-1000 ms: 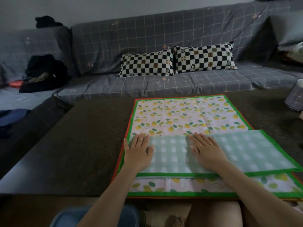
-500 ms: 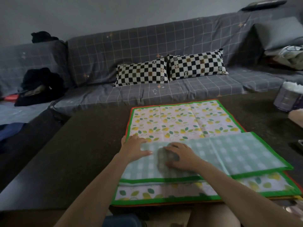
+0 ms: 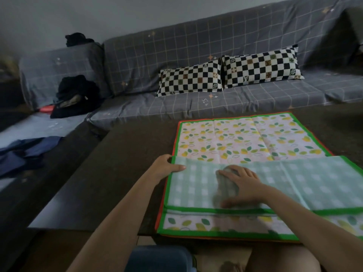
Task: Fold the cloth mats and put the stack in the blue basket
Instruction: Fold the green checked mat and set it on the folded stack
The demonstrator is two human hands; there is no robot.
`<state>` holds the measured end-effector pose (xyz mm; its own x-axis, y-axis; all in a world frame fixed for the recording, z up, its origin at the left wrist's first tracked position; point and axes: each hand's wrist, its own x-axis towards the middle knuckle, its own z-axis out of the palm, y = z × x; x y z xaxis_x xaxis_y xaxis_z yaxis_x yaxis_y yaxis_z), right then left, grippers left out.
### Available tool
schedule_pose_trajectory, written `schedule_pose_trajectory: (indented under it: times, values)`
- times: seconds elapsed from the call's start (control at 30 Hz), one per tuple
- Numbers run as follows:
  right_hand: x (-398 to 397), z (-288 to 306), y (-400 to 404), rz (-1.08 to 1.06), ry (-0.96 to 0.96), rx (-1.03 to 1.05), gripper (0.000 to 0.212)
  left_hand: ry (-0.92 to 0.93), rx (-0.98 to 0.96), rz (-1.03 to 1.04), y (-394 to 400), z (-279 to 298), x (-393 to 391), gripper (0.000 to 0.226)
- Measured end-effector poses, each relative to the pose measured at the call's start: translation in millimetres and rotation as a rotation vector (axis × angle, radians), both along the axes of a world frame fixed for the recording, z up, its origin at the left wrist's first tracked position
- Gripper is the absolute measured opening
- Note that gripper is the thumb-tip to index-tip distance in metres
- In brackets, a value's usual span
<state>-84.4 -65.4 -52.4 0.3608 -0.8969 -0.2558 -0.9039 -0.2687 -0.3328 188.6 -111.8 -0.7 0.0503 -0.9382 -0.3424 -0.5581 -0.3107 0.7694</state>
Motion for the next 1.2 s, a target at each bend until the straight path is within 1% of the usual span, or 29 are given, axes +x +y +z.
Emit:
schedule_pose_trajectory:
  times: [0.07, 0.13, 0.17, 0.23, 0.27, 0.3, 0.37, 0.43, 0.5, 0.57, 0.67, 0.7, 0.73, 0.8, 0.83, 0.87, 0.93, 1.0, 1.1, 1.2]
  values:
    - [-0.1, 2.1, 0.1, 0.009, 0.005, 0.025, 0.128, 0.058, 0.066, -0.001, 6.0, -2.9, 6.1, 0.070]
    - [0.9, 6.1, 1.1, 0.009, 0.012, 0.051, 0.127, 0.089, 0.106, 0.006, 10.9, -3.9, 11.1, 0.070]
    - [2.1, 8.2, 1.9, 0.008, 0.014, 0.058, 0.124, 0.114, 0.111, 0.016, 14.1, -2.6, 11.7, 0.060]
    - [3.7, 11.8, 3.6, 0.005, 0.013, 0.071, 0.121, 0.182, 0.115, 0.046, 18.5, 2.0, 11.1, 0.030]
    - [4.3, 13.4, 4.3, 0.003, 0.012, 0.077, 0.120, 0.216, 0.104, 0.068, 20.4, 5.8, 8.9, 0.019]
    - [4.6, 15.2, 5.1, 0.001, 0.011, 0.081, 0.120, 0.248, 0.090, 0.085, 21.8, 9.4, 5.8, 0.014]
    - [4.4, 16.8, 7.2, -0.004, 0.012, 0.069, 0.117, 0.316, 0.067, 0.117, 23.0, 17.5, -1.8, 0.013]
    - [4.0, 16.3, 10.5, -0.006, 0.010, 0.036, 0.115, 0.392, 0.064, 0.139, 24.1, 26.7, -11.8, 0.020]
    - [3.5, 15.0, 14.1, -0.007, -0.006, 0.008, 0.119, 0.489, 0.067, 0.152, 25.8, 36.3, -22.1, 0.031]
    - [2.4, 13.8, 17.5, -0.001, -0.038, -0.019, 0.123, 0.566, 0.055, 0.142, 27.6, 45.7, -31.8, 0.031]
    - [-0.7, 16.1, 22.7, -0.002, -0.071, -0.075, 0.108, 0.604, 0.018, 0.115, 28.0, 57.8, -47.4, 0.034]
    - [-2.6, 18.9, 25.0, -0.013, -0.092, -0.074, 0.107, 0.608, 0.001, 0.103, 28.4, 61.3, -53.7, 0.033]
    - [-5.9, 22.5, 27.5, -0.028, -0.115, -0.060, 0.110, 0.608, -0.014, 0.093, 29.1, 65.2, -60.3, 0.030]
    - [-15.5, 31.1, 33.1, -0.058, -0.179, -0.038, 0.124, 0.606, -0.035, 0.076, 31.0, 72.4, -76.3, 0.022]
    - [-22.1, 33.8, 35.8, -0.080, -0.215, -0.035, 0.127, 0.601, -0.044, 0.068, 31.5, 75.2, -85.4, 0.019]
    - [-28.9, 36.6, 39.2, -0.110, -0.257, -0.037, 0.121, 0.589, -0.051, 0.062, 31.8, 77.2, -94.9, 0.016]
    - [-41.4, 40.7, 47.1, -0.205, -0.348, -0.036, 0.089, 0.554, -0.080, 0.059, 32.2, 78.0, -115.5, 0.016]
    - [-54.6, 42.4, 53.0, -0.293, -0.448, -0.057, 0.065, 0.538, -0.103, 0.056, 32.7, 73.6, -137.8, 0.019]
    - [-79.3, 41.9, 60.1, -0.396, -0.612, -0.055, 0.043, 0.532, -0.126, 0.035, 38.2, 62.2, -173.2, 0.024]
    - [-102.2, 40.4, 67.2, -0.505, -0.715, -0.059, 0.031, 0.507, -0.114, 0.039, 43.0, 44.4, -204.3, 0.026]
